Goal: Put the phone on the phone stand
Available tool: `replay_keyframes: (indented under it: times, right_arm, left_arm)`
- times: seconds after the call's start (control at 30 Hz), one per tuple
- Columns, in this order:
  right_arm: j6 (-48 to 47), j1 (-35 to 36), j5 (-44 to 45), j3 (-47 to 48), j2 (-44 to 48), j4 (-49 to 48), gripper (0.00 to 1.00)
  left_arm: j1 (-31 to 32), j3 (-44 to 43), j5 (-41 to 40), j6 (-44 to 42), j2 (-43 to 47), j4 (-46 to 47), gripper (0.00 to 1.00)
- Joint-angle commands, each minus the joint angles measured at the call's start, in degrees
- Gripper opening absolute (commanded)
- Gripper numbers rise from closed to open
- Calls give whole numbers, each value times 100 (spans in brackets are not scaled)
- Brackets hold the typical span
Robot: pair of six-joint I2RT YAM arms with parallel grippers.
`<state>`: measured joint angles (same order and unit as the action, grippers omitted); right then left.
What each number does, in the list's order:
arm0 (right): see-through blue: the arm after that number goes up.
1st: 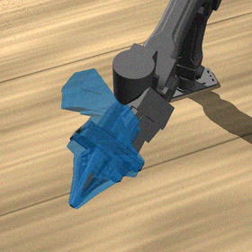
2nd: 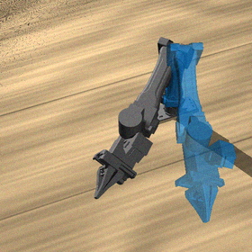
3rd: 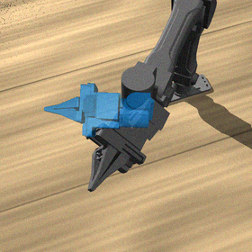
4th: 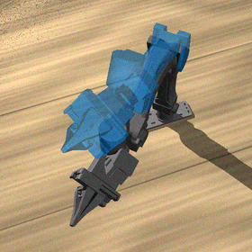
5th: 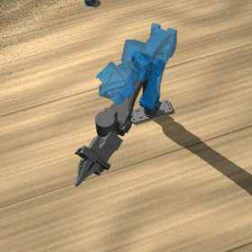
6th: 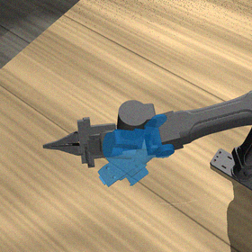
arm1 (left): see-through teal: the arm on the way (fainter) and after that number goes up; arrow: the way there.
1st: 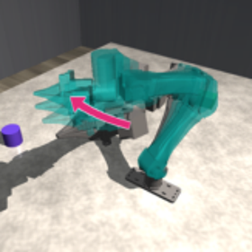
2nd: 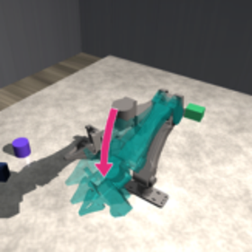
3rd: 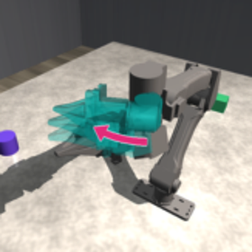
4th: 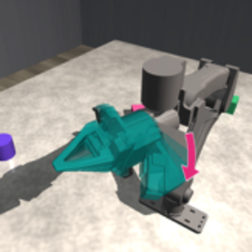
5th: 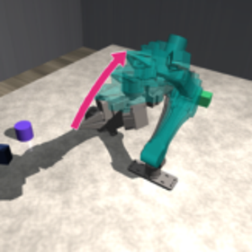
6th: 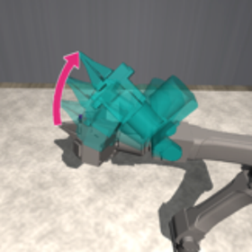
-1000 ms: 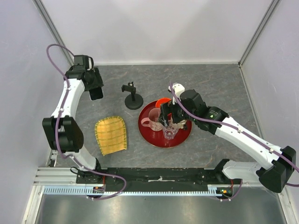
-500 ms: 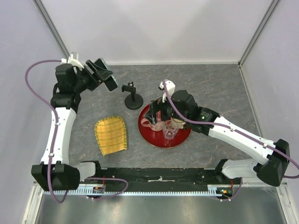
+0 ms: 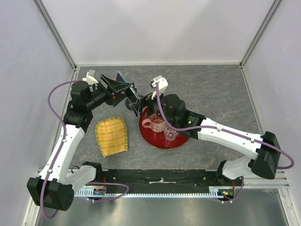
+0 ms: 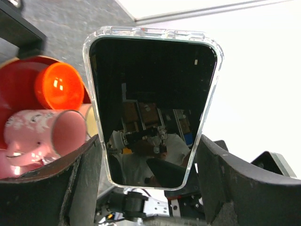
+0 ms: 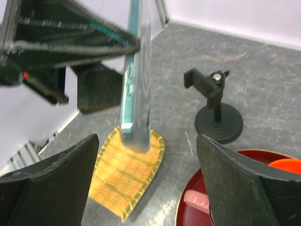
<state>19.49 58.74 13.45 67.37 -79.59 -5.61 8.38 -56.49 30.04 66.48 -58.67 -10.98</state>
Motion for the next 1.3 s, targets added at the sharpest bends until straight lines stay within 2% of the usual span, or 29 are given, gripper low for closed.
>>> replay_keyframes:
  times: [0.0, 0.07, 0.2, 0.23, 0.3, 0.5, 0.63, 0.73, 0.77, 0.8, 0.83, 0.9, 0.93, 1.07, 1.27]
  right_arm:
    - [-235, 50, 903, -66, -47, -1100, 86]
    - [-261, 50, 922, -136, -74, -1310, 81]
    - [-235, 50, 887, -102, -179, -1347, 56]
    - [-226, 50, 835, -102, -179, -1338, 53]
    - [-200, 50, 808, -172, -188, -1381, 51]
    - [-94, 59, 747, -286, -258, -1382, 57]
    - [-103, 67, 755, -304, -329, -1286, 55]
    - [-190, 59, 773, -286, -294, -1259, 38]
    - [-278, 59, 764, -295, -285, -1250, 18]
    - [-296, 59, 764, -278, -241, -1241, 7]
    - [-331, 59, 790, -277, -224, -1163, 0]
    - [-497, 41, 729, -216, -145, -1031, 0]
    - [-559, 24, 668, -181, -118, -839, 0]
    - [-902, -178, 413, -128, 303, -381, 0]
    - [-1026, -880, -342, 100, 1068, 795, 0]
  left_arm:
    - [251, 172, -139, 953, 269, 834, 2]
    - [348, 261, -148, 1068, 269, 914, 2]
    - [436, 620, -165, 1454, 287, 1378, 2]
    - [471, 665, -183, 1499, 295, 1440, 2]
    - [498, 727, -192, 1605, 295, 1528, 2]
    - [507, 789, -288, 1623, 322, 1652, 2]
    - [515, 771, -271, 1640, 287, 1740, 2]
    - [515, 718, -192, 1579, 251, 1766, 2]
    - [515, 710, -148, 1509, 243, 1801, 2]
    - [524, 701, -96, 1482, 208, 1897, 2]
    - [507, 692, 122, 1412, 120, 2081, 2]
    - [507, 587, 431, 1149, 6, 2249, 16]
    - [515, 534, 728, 1009, -56, 2258, 26]
    - [515, 402, 1152, 140, -39, 2442, 88]
    - [515, -141, 1890, -1134, 120, 2356, 92]
